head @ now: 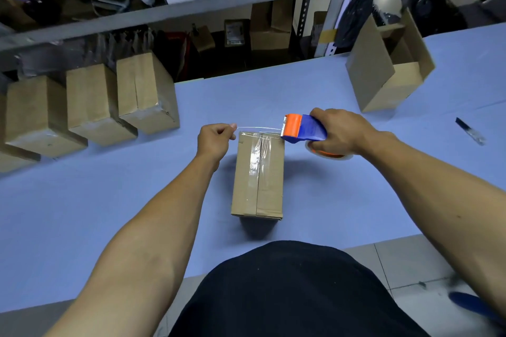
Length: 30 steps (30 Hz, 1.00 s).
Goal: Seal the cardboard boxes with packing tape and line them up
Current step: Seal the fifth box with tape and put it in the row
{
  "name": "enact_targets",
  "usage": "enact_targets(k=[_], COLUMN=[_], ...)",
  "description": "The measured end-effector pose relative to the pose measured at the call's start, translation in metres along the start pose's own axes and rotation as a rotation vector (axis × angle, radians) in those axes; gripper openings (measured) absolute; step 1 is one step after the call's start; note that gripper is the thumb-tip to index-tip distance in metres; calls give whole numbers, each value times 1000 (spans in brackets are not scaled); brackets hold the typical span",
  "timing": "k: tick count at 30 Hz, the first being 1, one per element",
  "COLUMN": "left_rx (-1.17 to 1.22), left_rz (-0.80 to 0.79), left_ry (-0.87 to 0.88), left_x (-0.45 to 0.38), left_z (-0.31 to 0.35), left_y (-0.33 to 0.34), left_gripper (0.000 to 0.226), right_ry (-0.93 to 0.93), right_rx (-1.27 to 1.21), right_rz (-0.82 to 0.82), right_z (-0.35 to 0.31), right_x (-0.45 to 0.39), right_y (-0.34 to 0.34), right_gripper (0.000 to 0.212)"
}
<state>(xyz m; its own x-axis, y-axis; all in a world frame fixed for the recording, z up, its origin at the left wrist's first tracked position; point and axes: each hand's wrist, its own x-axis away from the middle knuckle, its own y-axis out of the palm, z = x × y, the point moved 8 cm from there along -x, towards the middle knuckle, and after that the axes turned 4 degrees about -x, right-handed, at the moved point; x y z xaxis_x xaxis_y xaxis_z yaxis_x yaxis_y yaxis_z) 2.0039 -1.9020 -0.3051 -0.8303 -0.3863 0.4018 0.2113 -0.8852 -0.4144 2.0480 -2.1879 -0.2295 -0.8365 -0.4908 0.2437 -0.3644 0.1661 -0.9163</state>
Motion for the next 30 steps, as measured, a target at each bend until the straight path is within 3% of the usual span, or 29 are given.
enact_targets(k=[6,10,15,18,20,22,24,26,28,30], left_rx=[124,165,82,112,139,59,-116,-307,-457,-642], left_rz=[49,43,32,-67,-104,15,186,311,248,24], left_ry=[-27,-85,-147,-347,-452,-378,-232,37,379,654], left_x=[4,5,1,3,7,8,12,28,48,68], left_z=[-12,-14,-8,-21,-32,-26,-11,18,45,52], left_y=[23,28,30,35,36,24,6,-6,2,27], left_gripper=[17,39,38,66,61,37,35,37,41,51], right_ry=[48,56,77,81,81,87,82,71,63,62], right_rx=[-99,-125,-191,-200,-208,-227,-242,-243,-256,-288], right_rz=[-7,0,5,8,18,32,48,56,56,61], right_z=[11,12,11,11,9,5,-1,-12,-26,-40], right_x=[4,4,7,10,11,11,7,0,-8,-14], right_y=[17,22,30,33,35,39,40,41,46,51], right_gripper=[39,41,40,42,42,42,42,42,41,39])
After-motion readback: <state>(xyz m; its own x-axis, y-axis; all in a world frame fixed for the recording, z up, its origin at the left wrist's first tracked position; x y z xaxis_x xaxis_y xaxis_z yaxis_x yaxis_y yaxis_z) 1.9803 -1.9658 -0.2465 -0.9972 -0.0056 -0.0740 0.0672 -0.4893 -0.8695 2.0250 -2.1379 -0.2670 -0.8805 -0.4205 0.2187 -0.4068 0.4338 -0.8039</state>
